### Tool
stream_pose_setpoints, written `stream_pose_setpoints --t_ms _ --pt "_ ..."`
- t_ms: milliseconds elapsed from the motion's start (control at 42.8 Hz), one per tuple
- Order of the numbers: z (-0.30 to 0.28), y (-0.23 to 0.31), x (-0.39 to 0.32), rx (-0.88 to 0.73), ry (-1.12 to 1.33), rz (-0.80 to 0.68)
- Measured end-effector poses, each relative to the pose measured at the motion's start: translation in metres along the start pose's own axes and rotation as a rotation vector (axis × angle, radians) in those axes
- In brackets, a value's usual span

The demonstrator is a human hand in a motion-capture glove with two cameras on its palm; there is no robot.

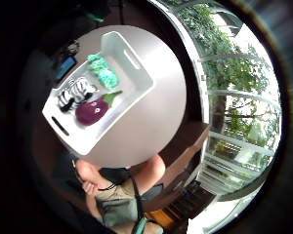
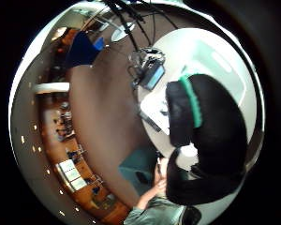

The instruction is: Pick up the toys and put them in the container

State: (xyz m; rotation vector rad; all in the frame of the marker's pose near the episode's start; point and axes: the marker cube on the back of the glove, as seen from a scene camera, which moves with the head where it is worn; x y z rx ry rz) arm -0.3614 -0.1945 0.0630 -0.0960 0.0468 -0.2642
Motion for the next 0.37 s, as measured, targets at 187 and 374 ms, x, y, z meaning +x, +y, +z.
stream_pose_setpoints --t_ms 187,374 --pt "0.009 0.011 -0.009 0.049 0.011 -0.076" --pt "0.024 -0.004 -0.006 0.026 0.021 -0.094"
